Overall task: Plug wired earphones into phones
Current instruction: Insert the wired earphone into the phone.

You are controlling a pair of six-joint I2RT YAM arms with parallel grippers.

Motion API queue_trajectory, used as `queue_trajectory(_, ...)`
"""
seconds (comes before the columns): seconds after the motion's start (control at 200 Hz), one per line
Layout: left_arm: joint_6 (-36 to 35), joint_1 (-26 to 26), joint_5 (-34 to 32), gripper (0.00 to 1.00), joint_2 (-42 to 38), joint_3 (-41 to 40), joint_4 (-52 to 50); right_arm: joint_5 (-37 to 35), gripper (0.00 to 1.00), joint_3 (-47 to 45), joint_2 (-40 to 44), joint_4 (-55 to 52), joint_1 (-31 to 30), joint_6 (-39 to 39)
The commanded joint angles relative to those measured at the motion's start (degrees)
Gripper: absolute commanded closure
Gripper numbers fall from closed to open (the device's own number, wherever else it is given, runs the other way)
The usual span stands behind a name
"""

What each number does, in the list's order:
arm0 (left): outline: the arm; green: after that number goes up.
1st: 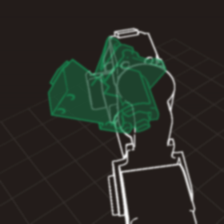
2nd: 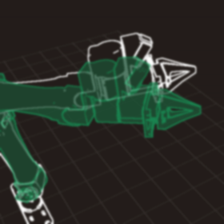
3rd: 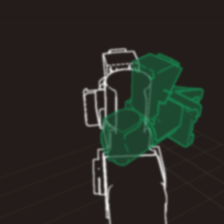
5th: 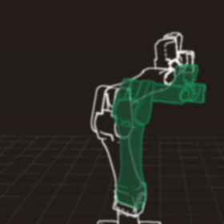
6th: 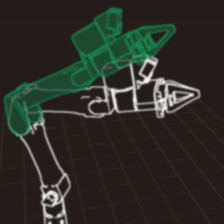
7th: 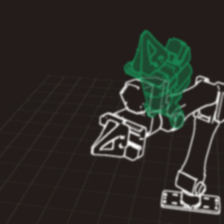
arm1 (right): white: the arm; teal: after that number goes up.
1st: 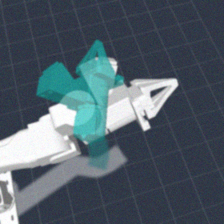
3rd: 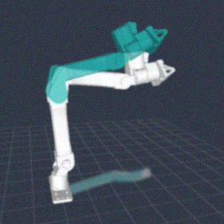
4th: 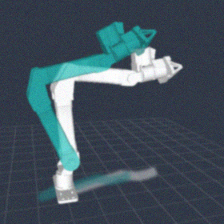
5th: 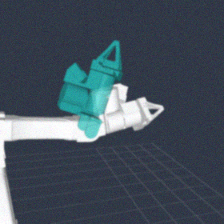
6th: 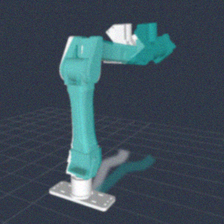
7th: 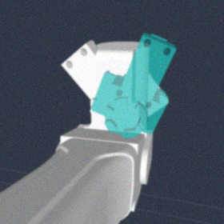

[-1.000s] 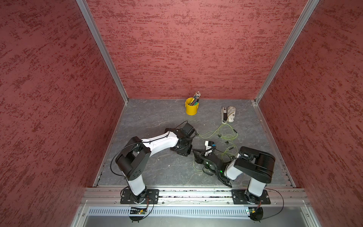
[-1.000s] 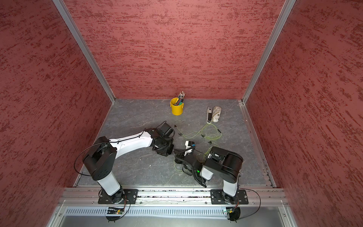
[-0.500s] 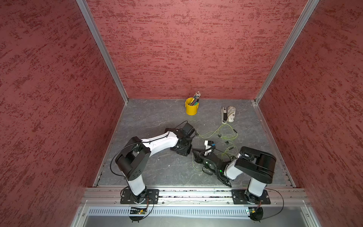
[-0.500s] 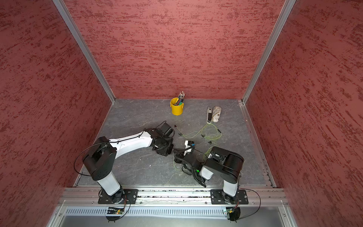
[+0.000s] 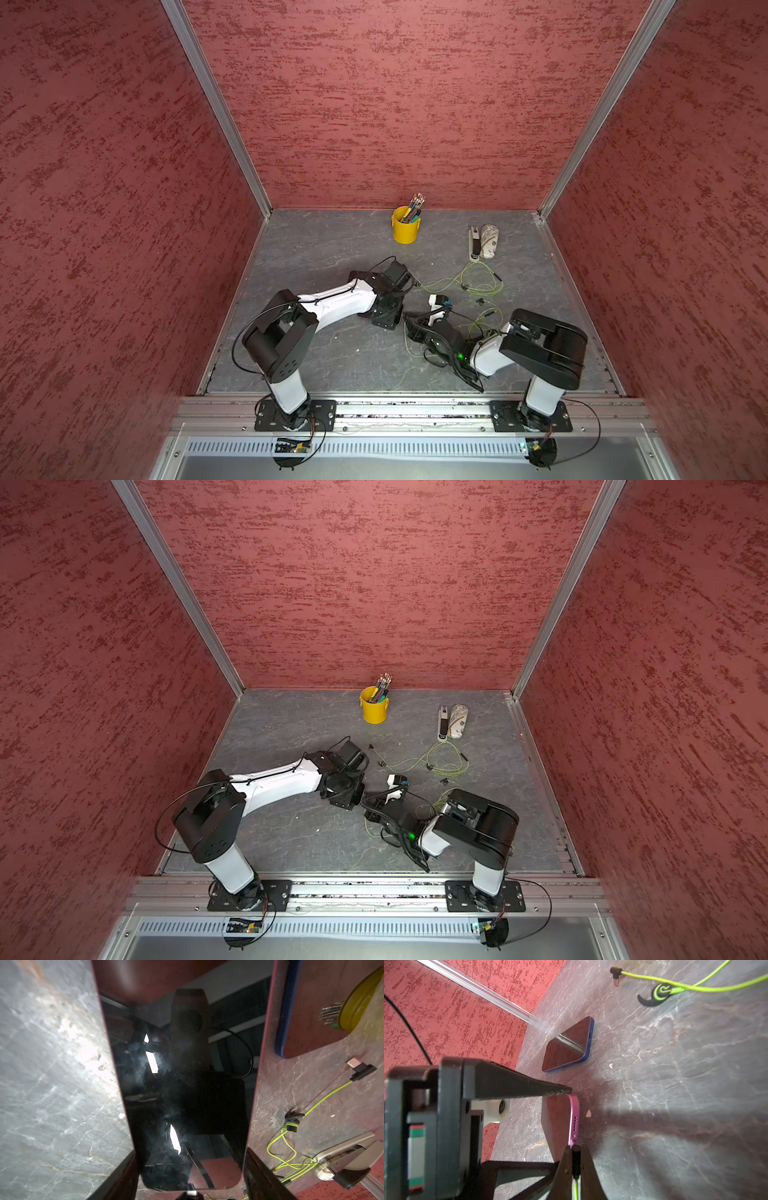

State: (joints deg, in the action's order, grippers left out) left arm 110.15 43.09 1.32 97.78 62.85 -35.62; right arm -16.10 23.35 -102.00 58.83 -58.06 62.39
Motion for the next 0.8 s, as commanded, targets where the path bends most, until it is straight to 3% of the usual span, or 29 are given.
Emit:
queue_trajectory(0.0,1.8,2.0,6.3,0.29,-3.1,0.1,6.5,3.1,1.00,2.5,-0.2,2.5,-0.6,0.2)
queue_trajectory(0.145,3.3,2.4,6.9,0.29,-4.1,-1.7,10.1,3.2,1.00,1.1,-0.8,6.6,-0.7,0.1)
queue_trajectory(0.676,6.8,5.3,5.5,0.30,-4.4,-0.6,12.1,4.7,1.00,5.3,-2.9,3.9,-0.7,-2.5)
queue_trajectory(0.797,6.9,5.3,5.6,0.30,-4.9,-1.6,12.1,4.0,1.00,2.4,-1.7,7.8,-0.7,-2.3)
